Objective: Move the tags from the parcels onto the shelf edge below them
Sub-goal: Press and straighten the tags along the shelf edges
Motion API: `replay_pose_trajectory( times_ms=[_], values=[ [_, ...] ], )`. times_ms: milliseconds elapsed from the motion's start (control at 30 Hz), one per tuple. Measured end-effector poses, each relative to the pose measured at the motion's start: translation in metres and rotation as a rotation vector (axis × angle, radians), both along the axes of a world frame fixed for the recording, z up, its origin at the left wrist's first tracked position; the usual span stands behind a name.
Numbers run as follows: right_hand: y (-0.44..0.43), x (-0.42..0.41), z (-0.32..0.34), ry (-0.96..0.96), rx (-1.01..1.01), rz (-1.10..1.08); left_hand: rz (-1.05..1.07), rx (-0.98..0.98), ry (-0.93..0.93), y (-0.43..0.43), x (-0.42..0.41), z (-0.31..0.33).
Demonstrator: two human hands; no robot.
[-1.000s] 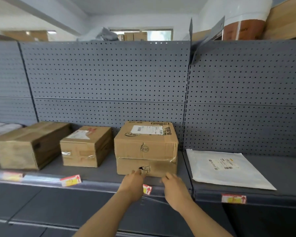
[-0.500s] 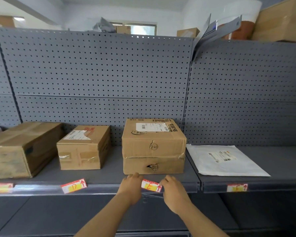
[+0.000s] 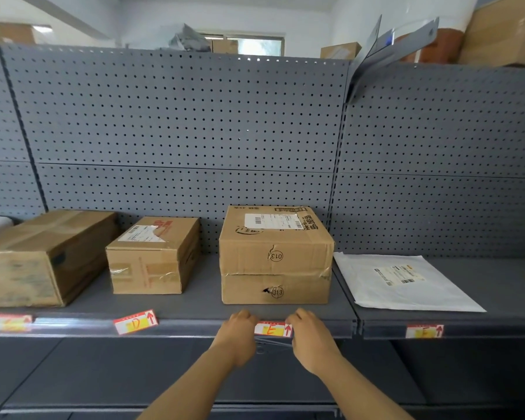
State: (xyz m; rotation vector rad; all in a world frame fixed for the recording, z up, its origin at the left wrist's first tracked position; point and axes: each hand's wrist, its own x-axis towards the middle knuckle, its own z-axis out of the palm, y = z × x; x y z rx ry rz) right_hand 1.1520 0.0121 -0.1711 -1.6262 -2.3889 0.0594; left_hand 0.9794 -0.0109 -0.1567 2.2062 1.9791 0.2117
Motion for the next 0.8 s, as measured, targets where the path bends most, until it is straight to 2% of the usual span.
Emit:
replay_pose_trajectory(
  times_ms=[167,367,600,800],
  values=[
    [0.004,0.001,0.0,-0.019,0.005,0.016,-0.025,-0.038,0.027,0.001,0.002,0.002],
    [0.003,0.0,-0.003,-0.061,-0.015,0.028,-0.066,-0.017,0.216,-0.001,0.005,0.001],
    [-0.001,-0.009,0.01,-0.224,-0.04,0.0,-0.088,-0.004,0.383,0.001,0.009,0.003],
    [-0.005,-0.009,0.013,-0.325,-0.023,0.014,-0.068,-0.016,0.409,-0.004,-0.005,0.01]
  ],
)
